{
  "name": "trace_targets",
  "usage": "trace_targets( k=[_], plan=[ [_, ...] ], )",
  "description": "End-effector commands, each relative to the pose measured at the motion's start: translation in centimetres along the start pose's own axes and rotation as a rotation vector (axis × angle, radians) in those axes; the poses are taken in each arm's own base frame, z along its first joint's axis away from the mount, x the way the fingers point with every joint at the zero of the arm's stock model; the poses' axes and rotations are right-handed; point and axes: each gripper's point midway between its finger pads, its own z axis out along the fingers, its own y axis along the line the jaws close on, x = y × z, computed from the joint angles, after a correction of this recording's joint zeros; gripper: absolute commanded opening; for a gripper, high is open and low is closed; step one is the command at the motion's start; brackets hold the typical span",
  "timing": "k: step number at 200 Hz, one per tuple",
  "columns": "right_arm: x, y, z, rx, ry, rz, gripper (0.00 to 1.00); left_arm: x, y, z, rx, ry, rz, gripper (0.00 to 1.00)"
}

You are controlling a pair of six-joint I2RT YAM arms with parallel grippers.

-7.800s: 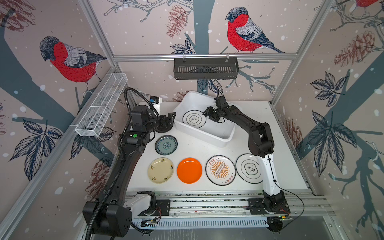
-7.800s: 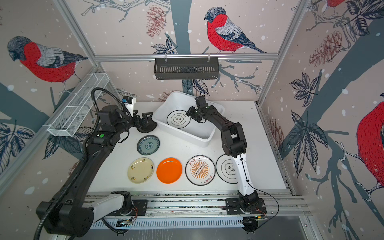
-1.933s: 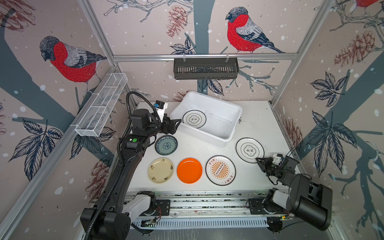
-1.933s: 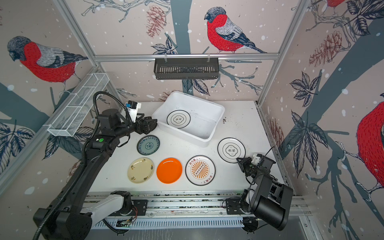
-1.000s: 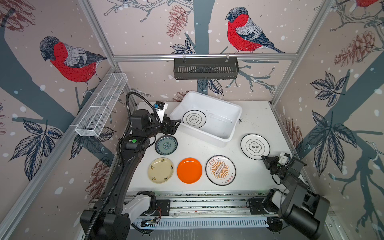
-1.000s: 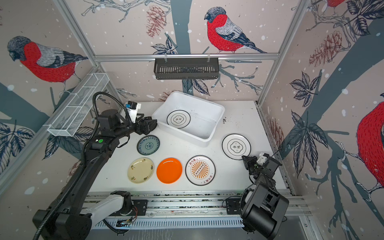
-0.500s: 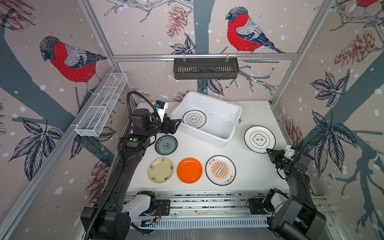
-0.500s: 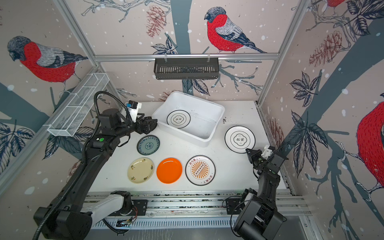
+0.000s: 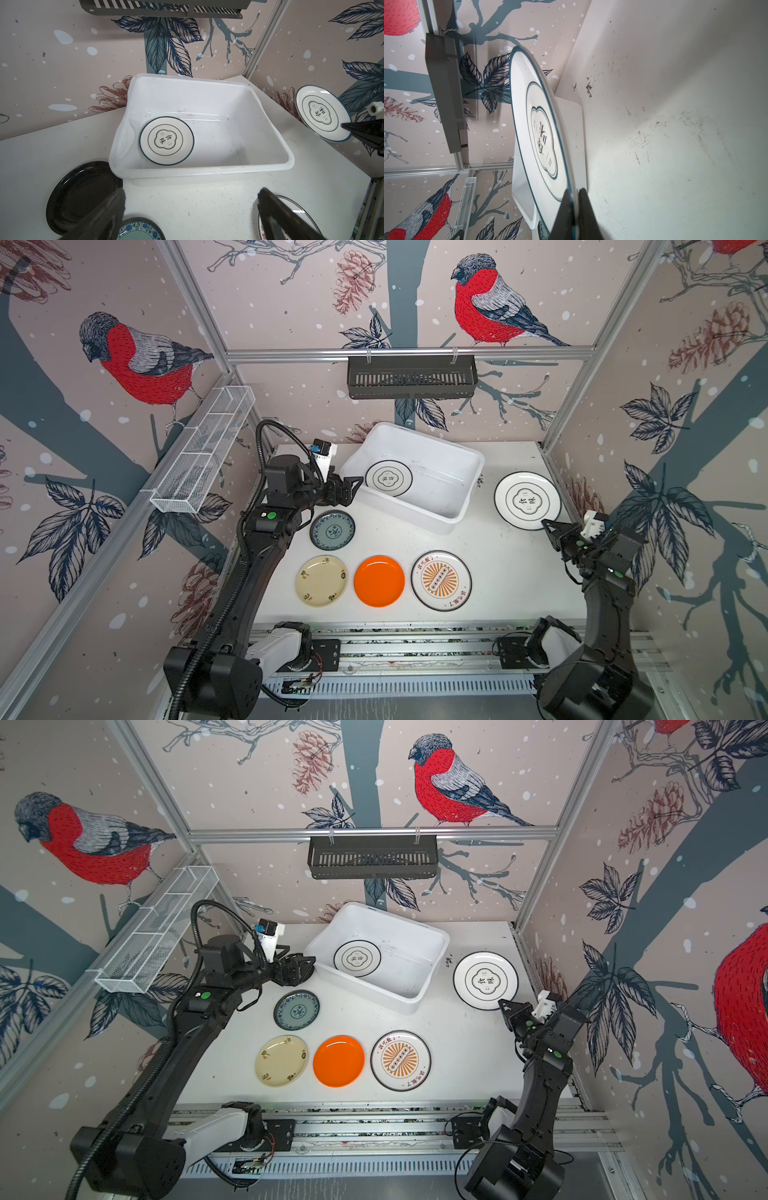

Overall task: Place the plates into the plastic bin on the countertop
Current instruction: 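Lift the teal-rimmed plate on edge with the right gripper, then carry the plate over the white bin with the right gripper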

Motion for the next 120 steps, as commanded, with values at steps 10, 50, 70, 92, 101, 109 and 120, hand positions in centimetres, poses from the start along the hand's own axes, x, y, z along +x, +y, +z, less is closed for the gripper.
trace_targets(
  k=[10,50,70,92,101,109,120],
  plan=[
    [-1.6,3.5,0.0,-0.032,-0.026,-0.089,0.03,-0.6,0.0,-0.1,-0.004,-0.015,0.016,0.98],
    [-0.9,8.7,2.1,-0.077,0.028,-0.162,0.03,-0.3,-0.1,-0.1,0.002,-0.012,0.013,0.98],
    [0.2,11.3,3.9,-0.098,0.069,-0.197,0.03,-0.5,-0.1,-0.2,-0.005,-0.016,0.017,0.98],
    [1.9,14.2,6.1,-0.129,0.117,-0.236,0.03,-0.5,-0.2,-0.4,-0.006,-0.017,0.022,0.98],
    [2.7,15.3,7.1,-0.145,0.14,-0.251,0.03,-0.5,-0.3,-0.5,-0.002,-0.014,0.029,0.98],
    [3.4,16.2,7.9,-0.154,0.156,-0.263,0.03,-0.3,-0.3,-0.5,0.001,-0.009,0.03,0.98],
    [4.4,17.3,9.2,-0.167,0.18,-0.283,0.02,-0.3,-0.3,-0.4,0.0,-0.007,0.032,0.98]
  ],
)
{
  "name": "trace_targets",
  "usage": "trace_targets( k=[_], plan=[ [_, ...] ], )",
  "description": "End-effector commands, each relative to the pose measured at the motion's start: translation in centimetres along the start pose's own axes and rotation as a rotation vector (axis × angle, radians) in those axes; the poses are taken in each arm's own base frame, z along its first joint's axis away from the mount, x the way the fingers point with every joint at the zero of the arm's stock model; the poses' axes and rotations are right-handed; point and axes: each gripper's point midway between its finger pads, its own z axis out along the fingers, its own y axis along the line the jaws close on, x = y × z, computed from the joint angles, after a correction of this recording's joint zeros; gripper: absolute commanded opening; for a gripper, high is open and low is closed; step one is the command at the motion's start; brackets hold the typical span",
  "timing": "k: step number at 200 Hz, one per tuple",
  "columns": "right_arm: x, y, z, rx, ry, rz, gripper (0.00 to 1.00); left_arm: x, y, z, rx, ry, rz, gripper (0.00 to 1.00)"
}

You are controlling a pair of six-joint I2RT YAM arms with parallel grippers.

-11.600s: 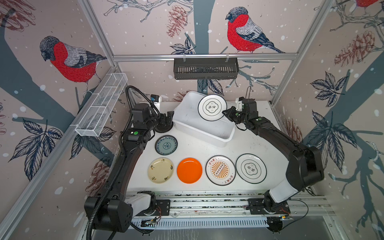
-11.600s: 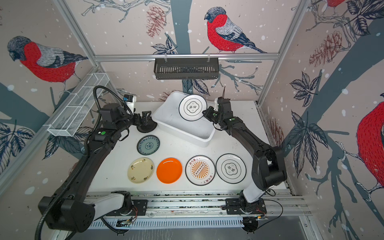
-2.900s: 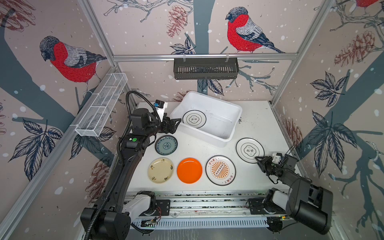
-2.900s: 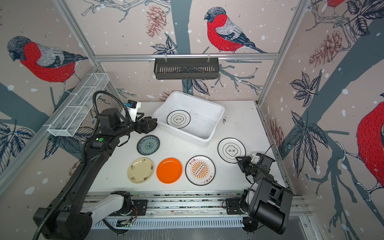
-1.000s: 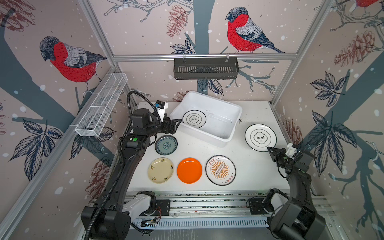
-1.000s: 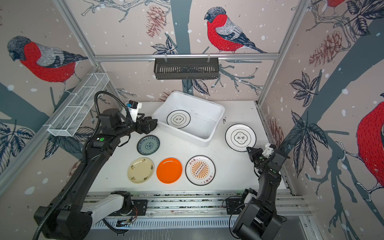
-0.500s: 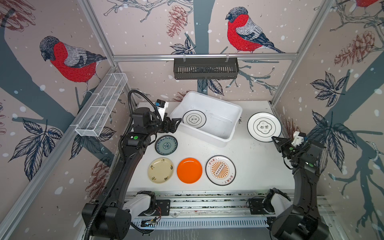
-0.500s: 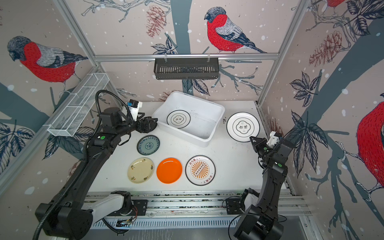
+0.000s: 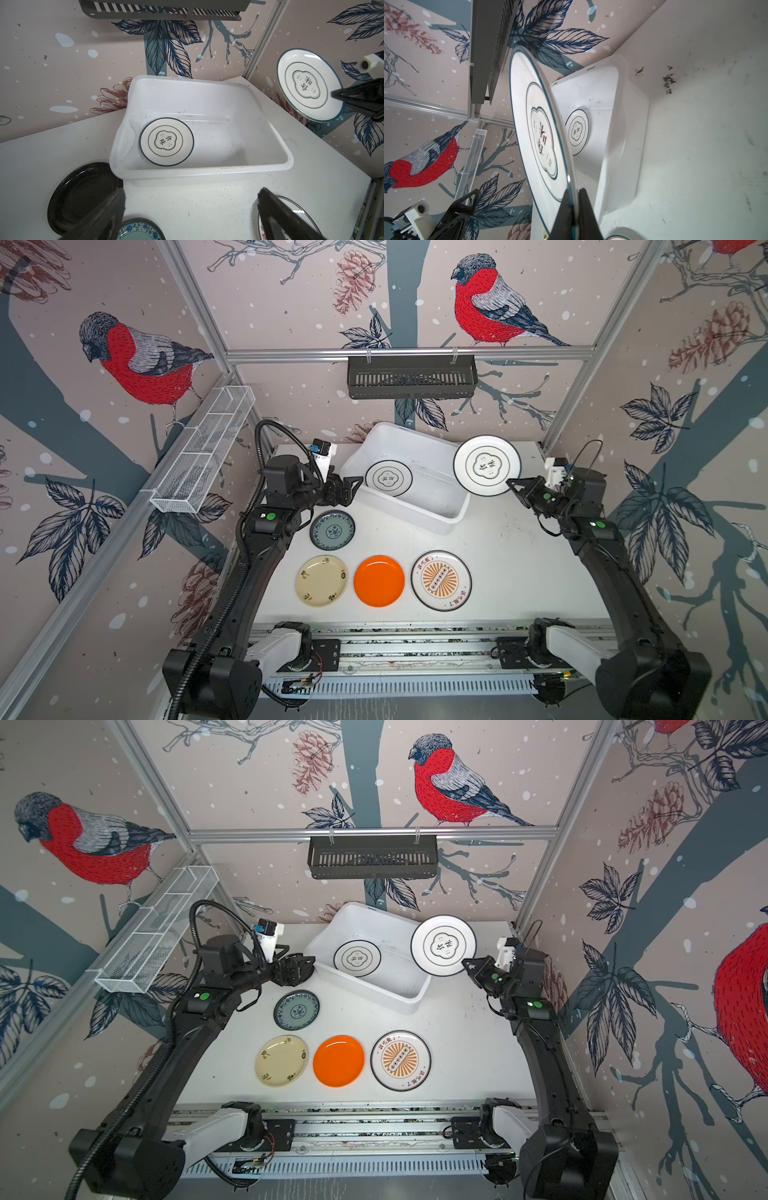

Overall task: Place the plates into the plastic bin on the countertop
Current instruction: 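Carry the plate over the white bin with the right gripper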

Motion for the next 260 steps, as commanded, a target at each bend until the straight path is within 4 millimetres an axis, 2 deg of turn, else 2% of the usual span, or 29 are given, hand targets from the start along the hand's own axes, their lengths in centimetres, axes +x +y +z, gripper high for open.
trace_targets(
  k=[1,17,27,56,117,161,179,191,224,260],
  plan=[
    [-1.1,2.8,2.3,-0.036,-0.041,-0.052,0.02,-0.1,-0.1,-0.2,0.0,0.001,0.023,0.98],
    [-0.4,4.4,4.3,-0.05,-0.009,-0.081,0.02,-0.1,0.0,-0.3,-0.007,0.001,0.026,0.98],
    [0.3,4.5,6.3,-0.041,0.025,-0.085,0.03,-0.2,0.0,-0.4,-0.011,0.002,0.03,0.98],
    [2.0,5.6,10.1,-0.043,0.087,-0.112,0.02,-0.4,0.0,-0.5,-0.017,-0.001,0.04,0.98],
    [5.2,6.6,15.9,-0.038,0.193,-0.136,0.02,-1.8,0.4,-1.0,-0.053,-0.018,0.039,0.98],
    [6.9,6.3,20.3,-0.021,0.276,-0.131,0.02,-3.0,1.5,-0.9,-0.108,-0.021,0.055,0.98],
    [7.0,6.5,21.9,-0.036,0.294,-0.139,0.02,-3.5,2.0,-1.0,-0.138,-0.017,0.062,0.98],
    [7.2,5.7,23.1,-0.026,0.315,-0.141,0.02,-3.6,2.6,-1.2,-0.177,-0.002,0.074,0.98],
    [7.1,3.9,25.5,-0.003,0.367,-0.121,0.02,-4.6,4.1,-3.6,-0.326,-0.014,0.152,0.97],
    [6.2,2.6,26.9,0.1,0.403,-0.135,0.02,-6.2,3.9,-5.9,-0.387,-0.061,0.226,0.97]
  ],
)
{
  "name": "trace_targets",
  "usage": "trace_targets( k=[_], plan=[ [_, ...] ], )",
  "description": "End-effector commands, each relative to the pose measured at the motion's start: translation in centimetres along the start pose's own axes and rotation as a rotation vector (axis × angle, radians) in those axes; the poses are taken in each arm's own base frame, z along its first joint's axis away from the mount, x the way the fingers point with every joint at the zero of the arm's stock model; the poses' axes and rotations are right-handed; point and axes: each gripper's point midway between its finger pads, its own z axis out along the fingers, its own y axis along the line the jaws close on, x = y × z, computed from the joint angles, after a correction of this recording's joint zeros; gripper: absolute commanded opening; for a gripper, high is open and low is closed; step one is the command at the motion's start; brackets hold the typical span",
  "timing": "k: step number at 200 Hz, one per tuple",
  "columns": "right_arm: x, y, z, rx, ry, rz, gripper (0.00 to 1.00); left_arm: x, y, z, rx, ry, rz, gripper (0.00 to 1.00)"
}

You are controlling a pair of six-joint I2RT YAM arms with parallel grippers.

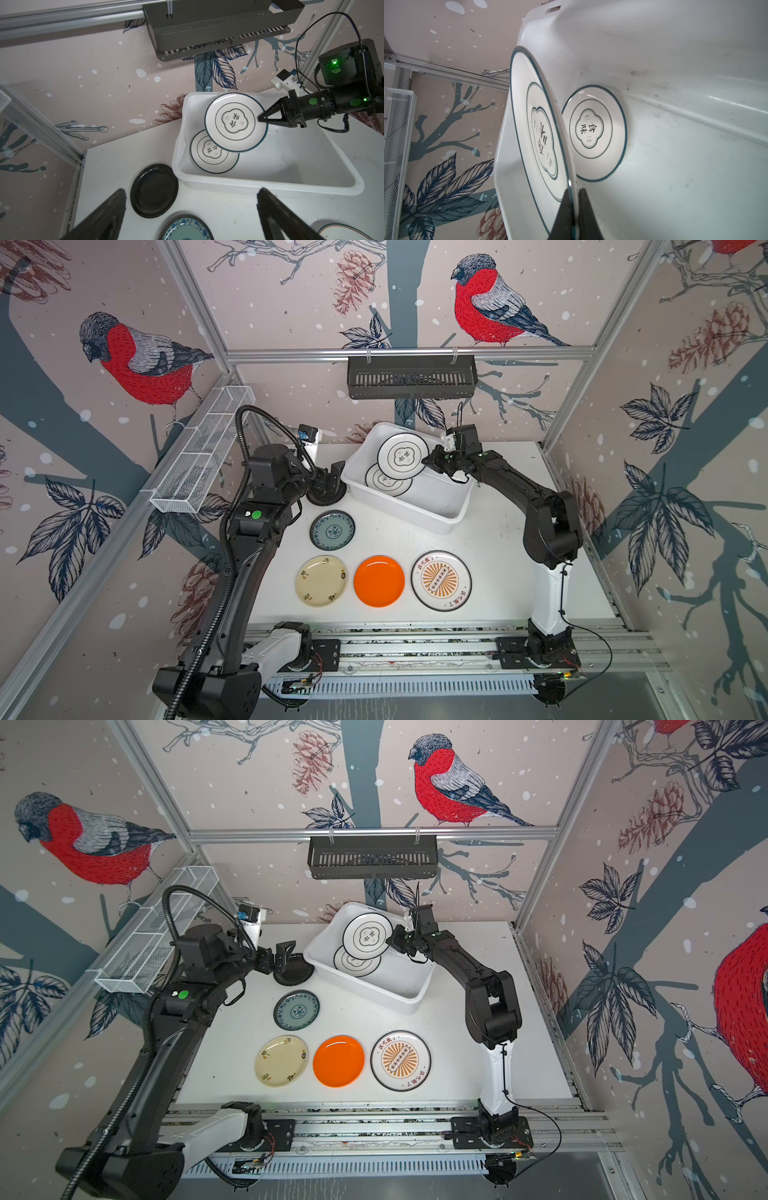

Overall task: Place the plates into the plastic bin on the countertop
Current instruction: 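Carry the plate over the white bin with the right gripper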

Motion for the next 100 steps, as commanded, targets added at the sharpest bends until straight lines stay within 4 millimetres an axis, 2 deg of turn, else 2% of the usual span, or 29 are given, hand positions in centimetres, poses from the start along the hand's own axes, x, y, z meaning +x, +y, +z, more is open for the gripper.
trace_targets(
  k=[1,61,100],
  plan=[
    [0.0,-0.1,0.2,0.034,0.038,-0.023,0.02,-0.8,1.1,-1.2,-0.073,-0.021,0.066,0.97],
    [0.1,-1.9,2.4,0.067,0.061,0.064,0.02,-2.2,0.8,-0.9,-0.053,-0.096,0.036,0.97],
    [0.5,-2.7,3.4,0.065,0.1,0.103,0.03,-2.1,0.9,-0.8,-0.06,-0.104,0.031,0.97]
  ],
)
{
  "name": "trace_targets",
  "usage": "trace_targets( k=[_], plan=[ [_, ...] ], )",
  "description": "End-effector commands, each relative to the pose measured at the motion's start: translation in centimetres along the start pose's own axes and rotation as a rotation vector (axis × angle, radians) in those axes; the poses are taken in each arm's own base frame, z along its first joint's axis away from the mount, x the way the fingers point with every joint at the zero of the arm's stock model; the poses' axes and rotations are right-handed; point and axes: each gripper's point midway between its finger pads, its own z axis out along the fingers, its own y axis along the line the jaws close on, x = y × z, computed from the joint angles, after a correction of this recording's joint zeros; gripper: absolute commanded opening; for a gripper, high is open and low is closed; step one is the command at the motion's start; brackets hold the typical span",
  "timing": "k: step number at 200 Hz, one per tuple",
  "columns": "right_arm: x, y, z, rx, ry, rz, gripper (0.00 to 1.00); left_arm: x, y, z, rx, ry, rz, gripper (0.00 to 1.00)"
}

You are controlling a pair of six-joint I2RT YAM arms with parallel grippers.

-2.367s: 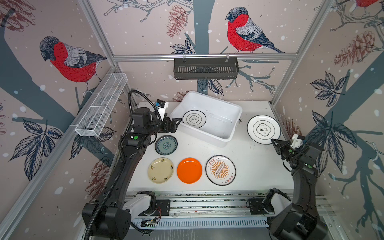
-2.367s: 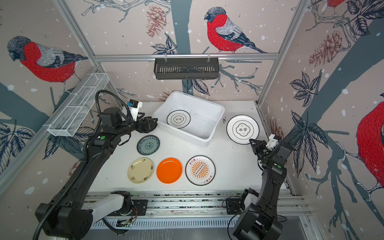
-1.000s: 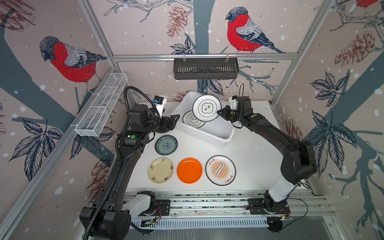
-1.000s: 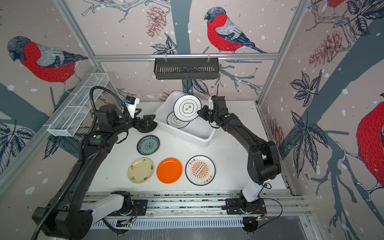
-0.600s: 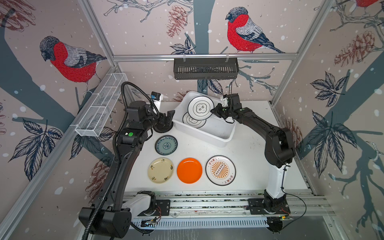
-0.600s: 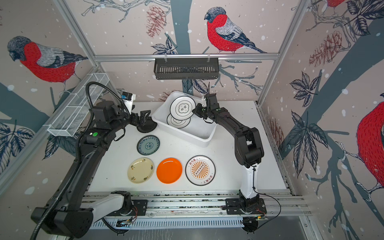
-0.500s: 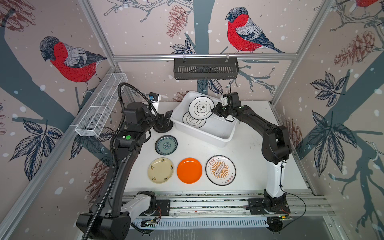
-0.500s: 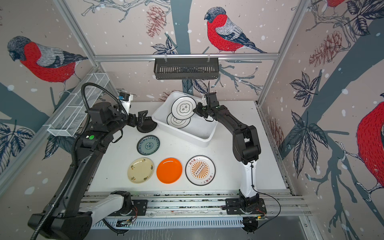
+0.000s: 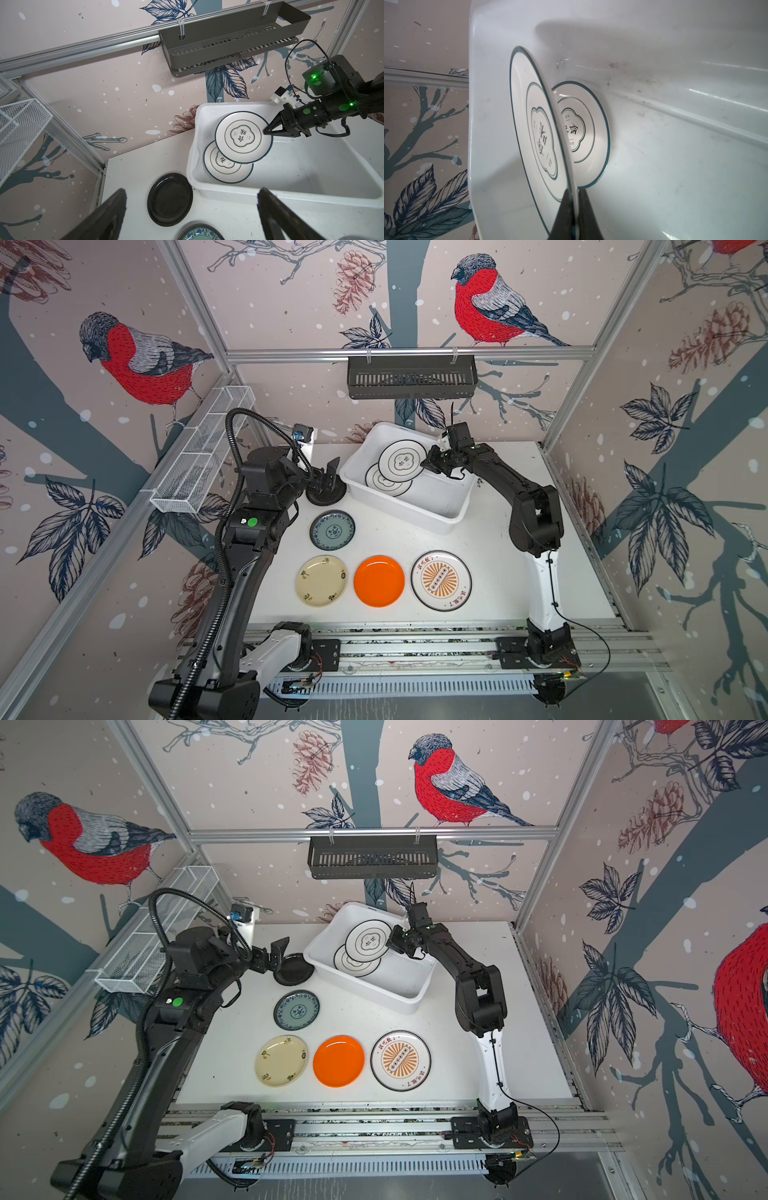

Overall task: Place the plates into the plastic bin on the countertop
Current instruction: 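Carry the plate over the white bin with the right gripper, then lower the plate onto the plate in the bin and open the right gripper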

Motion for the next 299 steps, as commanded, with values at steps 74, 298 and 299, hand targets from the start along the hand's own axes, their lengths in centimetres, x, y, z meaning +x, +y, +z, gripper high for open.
trace_targets(
  k=[74,298,299],
  plan=[
    [1.0,-2.0,3.1,-0.005,0.088,0.053,0.06,0.3,-0.1,0.3,0.0,-0.021,-0.123,0.97],
    [3.8,-2.9,7.1,0.003,0.185,0.094,0.19,1.6,-0.6,0.5,0.021,-0.004,-0.148,0.97],
    [3.8,-2.9,7.1,0.002,0.185,0.092,0.19,1.6,-0.6,0.4,0.021,-0.005,-0.148,0.97]
  ],
)
